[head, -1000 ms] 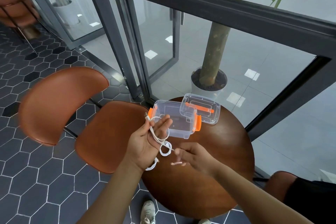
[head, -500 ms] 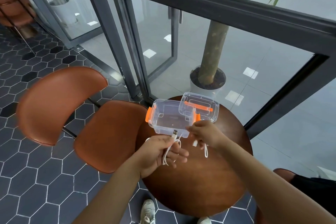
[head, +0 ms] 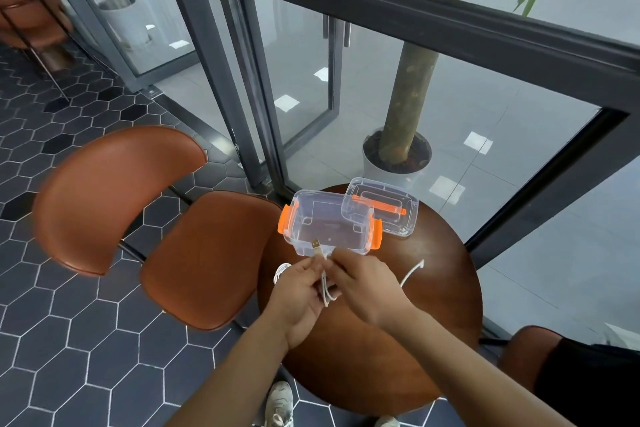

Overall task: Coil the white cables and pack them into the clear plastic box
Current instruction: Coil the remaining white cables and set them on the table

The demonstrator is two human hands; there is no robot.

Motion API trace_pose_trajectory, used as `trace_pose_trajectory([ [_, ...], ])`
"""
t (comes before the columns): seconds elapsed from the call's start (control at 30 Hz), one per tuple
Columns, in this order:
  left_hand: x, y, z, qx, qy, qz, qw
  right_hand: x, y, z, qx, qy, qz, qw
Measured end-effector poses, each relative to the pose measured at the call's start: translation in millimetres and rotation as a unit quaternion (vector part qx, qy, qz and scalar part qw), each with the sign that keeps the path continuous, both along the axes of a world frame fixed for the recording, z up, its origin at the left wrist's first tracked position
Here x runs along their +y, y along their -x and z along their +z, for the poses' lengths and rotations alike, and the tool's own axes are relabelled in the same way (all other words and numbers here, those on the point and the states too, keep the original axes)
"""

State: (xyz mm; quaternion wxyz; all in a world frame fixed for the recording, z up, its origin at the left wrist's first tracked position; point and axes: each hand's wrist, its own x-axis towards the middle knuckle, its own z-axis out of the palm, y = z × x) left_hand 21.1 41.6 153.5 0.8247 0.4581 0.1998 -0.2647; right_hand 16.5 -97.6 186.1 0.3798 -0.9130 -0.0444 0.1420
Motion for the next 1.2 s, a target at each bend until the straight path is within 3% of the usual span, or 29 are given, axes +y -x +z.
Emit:
trace_pose_trajectory([
  [0.1, -0.6, -2.3, 0.5, 0.010, 0.068, 0.018, 0.997, 0.6, 6.3, -10.4, -0.054, 0.072, 0.015, 0.996],
  [0.27, -2.9, -2.5, 4.4, 0.016, 0.099, 0.012, 0.995, 1.2, 16.1, -16.6, -0.202, 0.141, 0.067, 0.967],
  [0.43, 3.3, -14.9, 14.2, 0.033, 0.186, 0.112, 0.976, 3.3, 41.0, -13.9, -0.228, 0.087, 0.004, 0.970],
  [0.53, 5.4, -19.9, 19.3, 0.024, 0.175, 0.119, 0.977, 1.4, 49.3, -14.6, -0.167, -0.018, -0.023, 0.986],
  [0.6, 5.8, -19.3, 19.2, 0.031, 0.168, 0.117, 0.978, -5.4, 45.4, -24.0, -0.160, -0.033, -0.001, 0.987],
  [0.77, 9.3, -16.2, 16.2, 0.030, 0.211, 0.114, 0.970, -28.6, 32.0, -62.4, -0.148, 0.003, 0.068, 0.987],
  [0.9, 14.8, -17.3, 18.9, 0.028, 0.230, 0.097, 0.968, -51.0, 17.6, -74.1, -0.115, 0.103, 0.140, 0.978],
  [0.97, 17.6, -18.8, 22.6, 0.016, 0.214, 0.059, 0.975, -61.7, 5.4, -72.9, -0.058, 0.125, 0.116, 0.984],
  [1.2, 26.2, -18.9, 23.7, 0.000, 0.161, -0.076, 0.984, -83.2, -24.4, -35.5, 0.120, -0.054, 0.041, 0.990],
])
